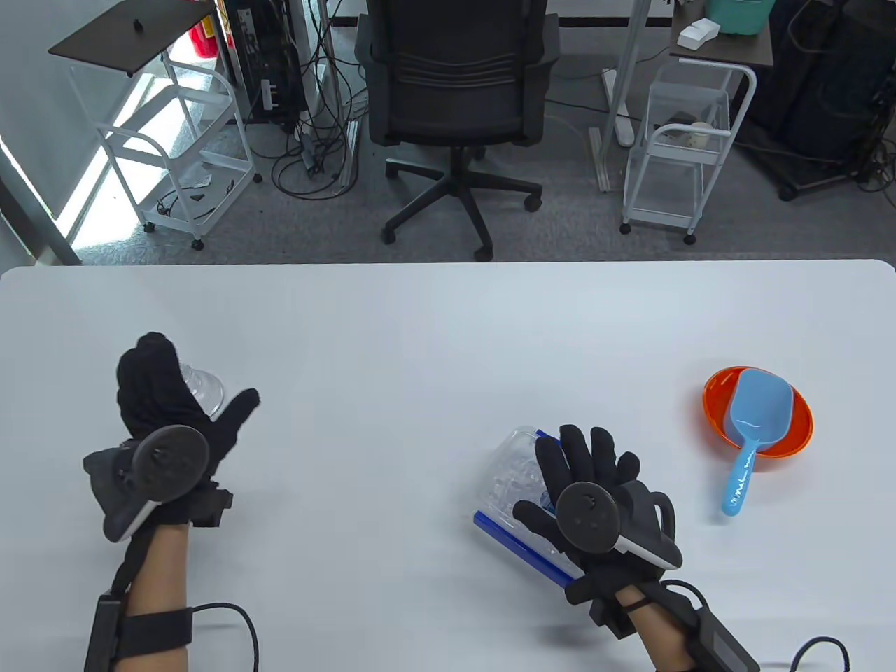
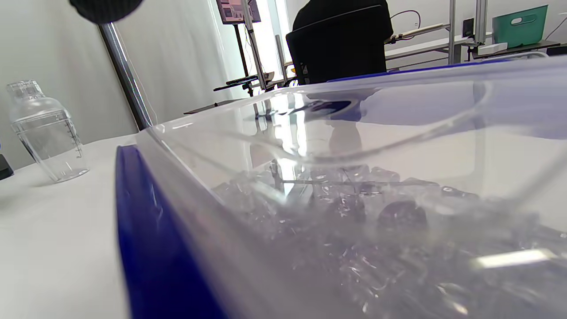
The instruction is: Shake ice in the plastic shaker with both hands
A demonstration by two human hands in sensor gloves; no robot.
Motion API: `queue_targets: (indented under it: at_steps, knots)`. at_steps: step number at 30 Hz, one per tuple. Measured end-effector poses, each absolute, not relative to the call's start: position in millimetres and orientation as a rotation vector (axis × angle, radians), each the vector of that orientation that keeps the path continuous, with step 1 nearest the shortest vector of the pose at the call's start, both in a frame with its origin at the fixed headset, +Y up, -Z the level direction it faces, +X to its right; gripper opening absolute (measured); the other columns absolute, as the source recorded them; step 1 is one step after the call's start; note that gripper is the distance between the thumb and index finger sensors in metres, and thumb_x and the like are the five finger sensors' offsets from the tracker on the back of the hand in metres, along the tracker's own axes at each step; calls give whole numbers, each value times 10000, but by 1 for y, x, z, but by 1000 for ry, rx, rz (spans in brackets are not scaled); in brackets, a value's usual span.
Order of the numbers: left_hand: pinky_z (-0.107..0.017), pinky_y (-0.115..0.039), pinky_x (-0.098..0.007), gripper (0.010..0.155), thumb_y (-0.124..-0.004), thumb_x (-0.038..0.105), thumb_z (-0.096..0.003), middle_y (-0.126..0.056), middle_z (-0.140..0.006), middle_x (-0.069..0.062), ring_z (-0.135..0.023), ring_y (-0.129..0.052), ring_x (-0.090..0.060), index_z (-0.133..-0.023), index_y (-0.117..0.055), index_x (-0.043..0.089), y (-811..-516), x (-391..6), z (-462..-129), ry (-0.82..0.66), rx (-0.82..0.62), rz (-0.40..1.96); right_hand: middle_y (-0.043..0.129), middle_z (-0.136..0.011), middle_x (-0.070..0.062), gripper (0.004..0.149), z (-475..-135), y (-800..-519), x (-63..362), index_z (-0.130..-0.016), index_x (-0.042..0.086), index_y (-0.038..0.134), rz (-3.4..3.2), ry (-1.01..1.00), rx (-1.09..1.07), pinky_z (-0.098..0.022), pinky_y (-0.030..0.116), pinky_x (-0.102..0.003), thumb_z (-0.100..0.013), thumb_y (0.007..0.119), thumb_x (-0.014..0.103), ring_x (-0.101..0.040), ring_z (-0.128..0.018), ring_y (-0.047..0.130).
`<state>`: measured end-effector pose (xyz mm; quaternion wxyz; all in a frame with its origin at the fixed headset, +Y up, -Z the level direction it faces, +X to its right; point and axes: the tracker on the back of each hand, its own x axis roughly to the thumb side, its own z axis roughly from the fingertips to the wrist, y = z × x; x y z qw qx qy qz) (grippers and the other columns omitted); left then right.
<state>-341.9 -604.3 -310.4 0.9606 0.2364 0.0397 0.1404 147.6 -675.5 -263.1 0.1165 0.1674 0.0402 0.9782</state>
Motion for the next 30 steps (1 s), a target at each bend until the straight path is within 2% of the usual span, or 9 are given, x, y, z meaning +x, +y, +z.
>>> queue_targets:
  at_steps: [5, 9, 12, 14, 15, 16, 18, 24, 30]
  knots:
    - [-701, -422, -770, 1068, -566, 680, -594, -89, -1189, -362, -1040, -281, -701, -973, 216, 59, -652, -386, -342, 299, 347, 587, 114, -1162, -320, 856, -264, -678, 151, -1149, 53, 179, 2860, 131, 470, -544, 151, -802, -583, 545, 580, -646, -950, 85]
    - [-693, -426, -775, 1066, -612, 679, -581, -119, -1195, -358, -1030, -294, -715, -1013, 164, 90, -681, -389, -356, 339, 253, 756, 111, -1163, -316, 856, -267, -679, 152, -1151, 57, 179, 2842, 181, 475, -546, 147, -802, -583, 543, 582, -645, -952, 80]
    - [-670, -503, -769, 1053, -632, 654, -588, -147, -1193, -349, -1004, -381, -737, -1011, 108, 36, -700, -389, -364, 409, 195, 792, 107, -1164, -315, 848, -269, -684, 153, -1154, 62, 189, 2806, 247, 491, -548, 149, -801, -583, 540, 583, -643, -952, 77]
    - [-655, -586, -735, 955, -629, 662, -592, -227, -1206, -294, -1002, -477, -704, -1046, 43, 157, -707, -389, -365, 432, 192, 803, 97, -1163, -314, 848, -269, -684, 152, -1154, 65, 182, 2805, 246, 495, -553, 154, -799, -583, 536, 583, -641, -951, 72]
    - [-648, -607, -727, 886, -633, 645, -604, -266, -1208, -277, -1003, -527, -674, -1069, -19, 206, -707, -389, -366, 439, 219, 817, 95, -1164, -309, 848, -268, -683, 152, -1152, 68, 173, 2805, 232, 495, -559, 159, -798, -584, 534, 583, -641, -952, 75]
    - [-644, -607, -735, 792, -655, 624, -604, -319, -1208, -265, -1009, -550, -655, -1107, -183, 234, -706, -389, -365, 450, 228, 830, 96, -1165, -307, 849, -268, -682, 152, -1151, 70, 165, 2802, 232, 499, -563, 165, -798, -584, 532, 583, -638, -956, 78]
    - [-633, -618, -732, 760, -701, 605, -594, -391, -1196, -280, -992, -586, -661, -1110, -272, 250, -703, -389, -364, 402, 227, 836, 95, -1165, -307, 846, -268, -683, 152, -1151, 72, 163, 2791, 232, 503, -565, 166, -797, -585, 530, 583, -637, -957, 77]
    - [-594, -666, -709, 721, -739, 579, -579, -484, -1156, -327, -919, -668, -690, -1089, -366, 231, -704, -381, -344, 459, 393, 812, 102, -1163, -310, 847, -267, -683, 150, -1150, 68, 165, 2795, 213, 509, -565, 168, -795, -585, 533, 581, -638, -955, 81]
    - [-589, -664, -710, 723, -754, 553, -580, -490, -1146, -347, -910, -667, -703, -1084, -372, 202, -686, -356, -332, 306, 506, 1019, 99, -1162, -311, 863, -261, -677, 148, -1143, 70, 139, 2785, 129, 533, -561, 162, -795, -580, 541, 586, -639, -953, 77]
